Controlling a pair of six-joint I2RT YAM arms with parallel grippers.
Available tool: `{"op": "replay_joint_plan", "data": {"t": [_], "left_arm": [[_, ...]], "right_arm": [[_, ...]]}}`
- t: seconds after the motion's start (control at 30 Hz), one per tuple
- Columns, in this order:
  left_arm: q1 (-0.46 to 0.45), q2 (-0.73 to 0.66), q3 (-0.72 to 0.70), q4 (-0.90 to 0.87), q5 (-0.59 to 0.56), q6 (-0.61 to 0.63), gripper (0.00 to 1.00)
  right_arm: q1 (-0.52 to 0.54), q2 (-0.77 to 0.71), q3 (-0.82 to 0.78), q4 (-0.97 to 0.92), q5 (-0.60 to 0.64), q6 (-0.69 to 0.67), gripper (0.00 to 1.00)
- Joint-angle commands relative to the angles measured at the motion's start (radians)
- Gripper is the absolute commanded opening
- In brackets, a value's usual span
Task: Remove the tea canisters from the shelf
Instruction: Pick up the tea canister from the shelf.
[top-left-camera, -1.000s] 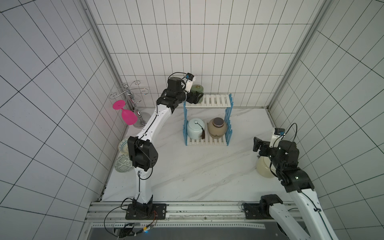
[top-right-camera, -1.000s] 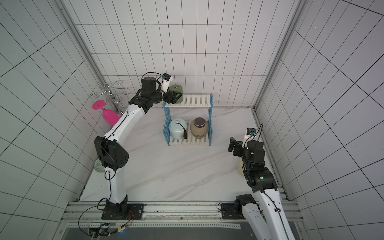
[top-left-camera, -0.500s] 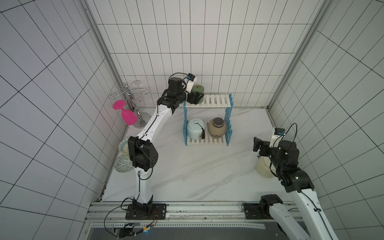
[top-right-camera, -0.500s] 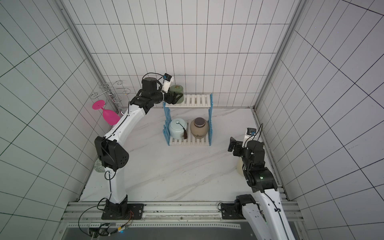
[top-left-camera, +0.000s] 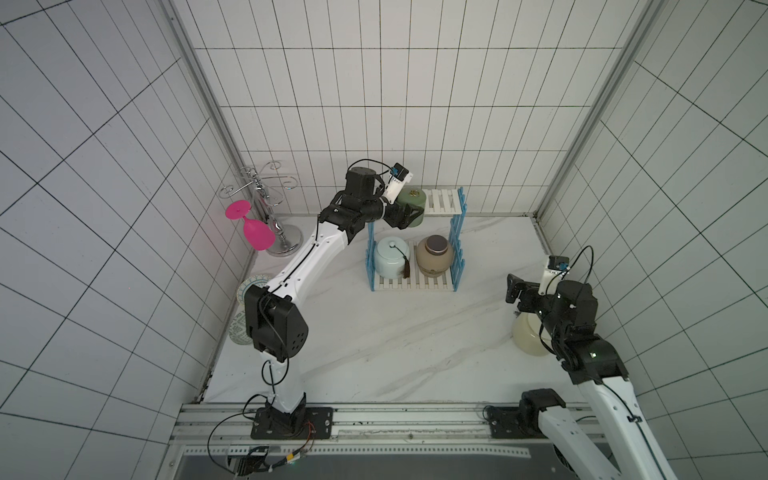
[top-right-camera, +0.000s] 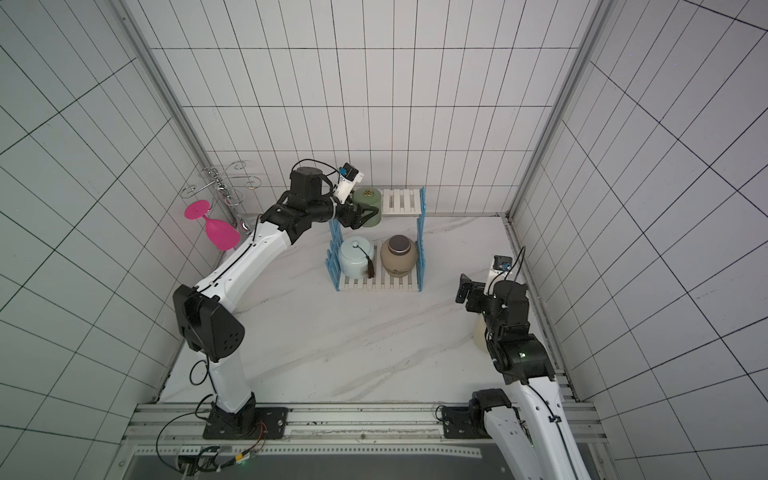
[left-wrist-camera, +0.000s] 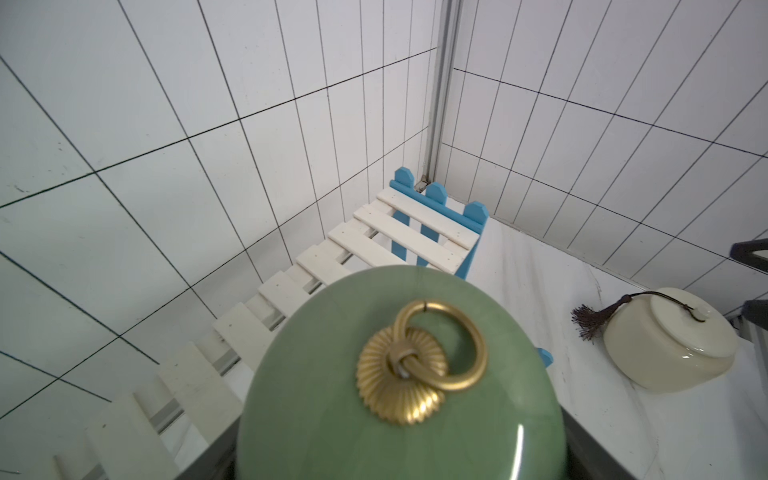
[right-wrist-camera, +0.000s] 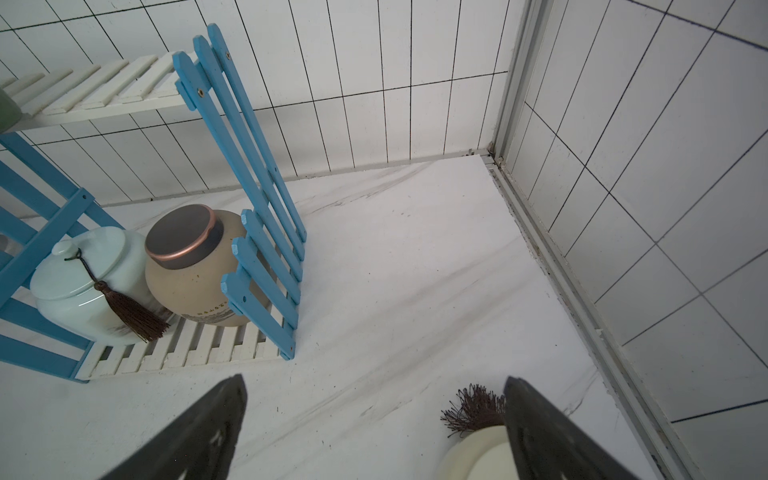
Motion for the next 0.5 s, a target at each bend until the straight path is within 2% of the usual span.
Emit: {"op": "replay_joint_plan", "data": {"t": [0.0, 0.23, 0.37, 0.47], "left_arm": [[-0.038, -0.085, -0.024, 0.042, 0.09, 0.015, 0.6], [-0.102, -0.128, -0.069, -0.002, 0.216, 0.028, 0.58], [-0.148, -0.142, -0.124, -0.041, 0.304, 0.097, 0.58], [-0.194, -0.144, -0.172, -0.067, 0.321, 0.179, 0.57]], "right_arm": [[0.001, -0.001, -0.023, 0.015, 0.006, -0.008, 1.0], [0.001, 0.001, -0.022, 0.015, 0.012, -0.008, 1.0], [0.0, -0.007, -0.02, 0.011, 0.014, -0.006, 1.0], [0.001, -0.019, -0.017, 0.006, 0.013, -0.009, 1.0]]}}
